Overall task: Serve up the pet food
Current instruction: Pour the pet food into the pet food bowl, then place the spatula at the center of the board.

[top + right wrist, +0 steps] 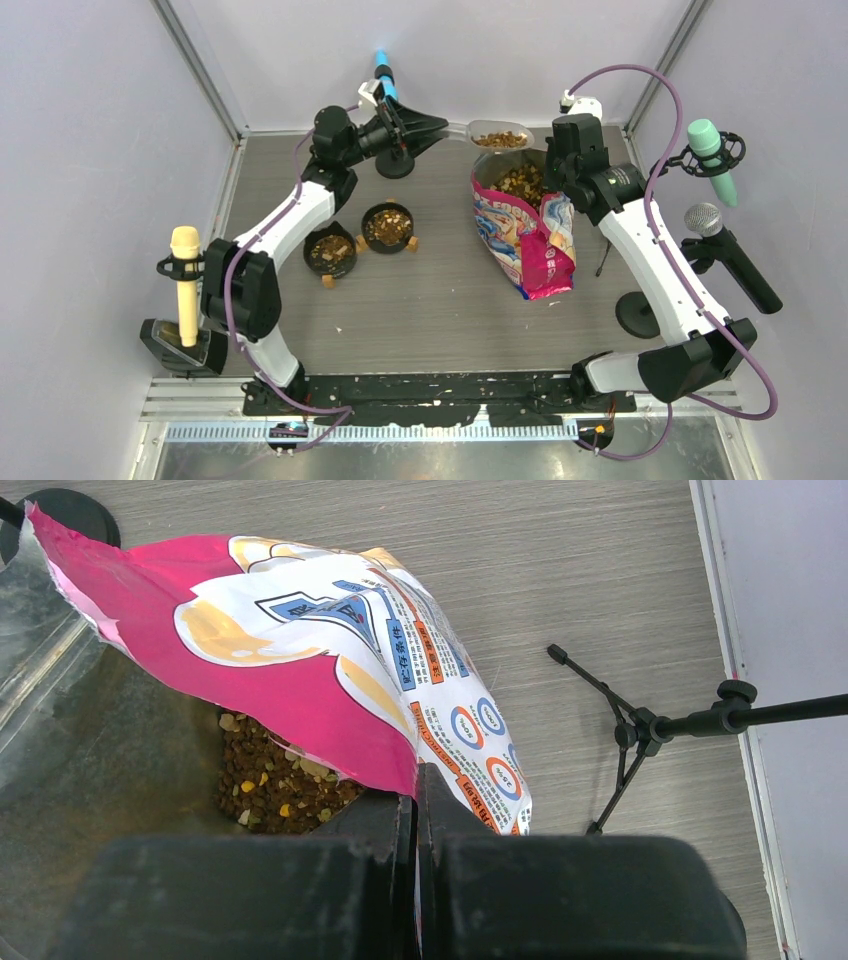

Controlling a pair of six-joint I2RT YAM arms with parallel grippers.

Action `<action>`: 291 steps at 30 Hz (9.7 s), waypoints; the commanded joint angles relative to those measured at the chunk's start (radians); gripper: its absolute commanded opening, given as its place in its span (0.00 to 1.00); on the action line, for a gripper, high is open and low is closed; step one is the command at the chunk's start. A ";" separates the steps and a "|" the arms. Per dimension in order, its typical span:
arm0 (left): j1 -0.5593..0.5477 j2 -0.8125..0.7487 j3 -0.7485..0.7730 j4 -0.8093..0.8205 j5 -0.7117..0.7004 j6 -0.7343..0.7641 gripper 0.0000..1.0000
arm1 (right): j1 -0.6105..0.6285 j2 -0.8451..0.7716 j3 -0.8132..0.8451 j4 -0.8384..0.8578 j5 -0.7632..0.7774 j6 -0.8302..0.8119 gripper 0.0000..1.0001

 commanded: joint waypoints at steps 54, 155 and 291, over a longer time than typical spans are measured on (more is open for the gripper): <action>0.374 -0.772 -0.363 -0.496 -0.489 0.171 0.00 | -0.023 -0.074 -0.027 0.022 0.015 0.006 0.05; 0.538 -1.361 -0.711 -1.050 -0.813 0.431 0.00 | -0.023 -0.037 -0.037 0.004 -0.022 0.017 0.05; 0.022 -0.319 0.065 -0.893 -0.610 0.948 0.00 | -0.039 -0.031 -0.028 0.018 -0.060 0.013 0.05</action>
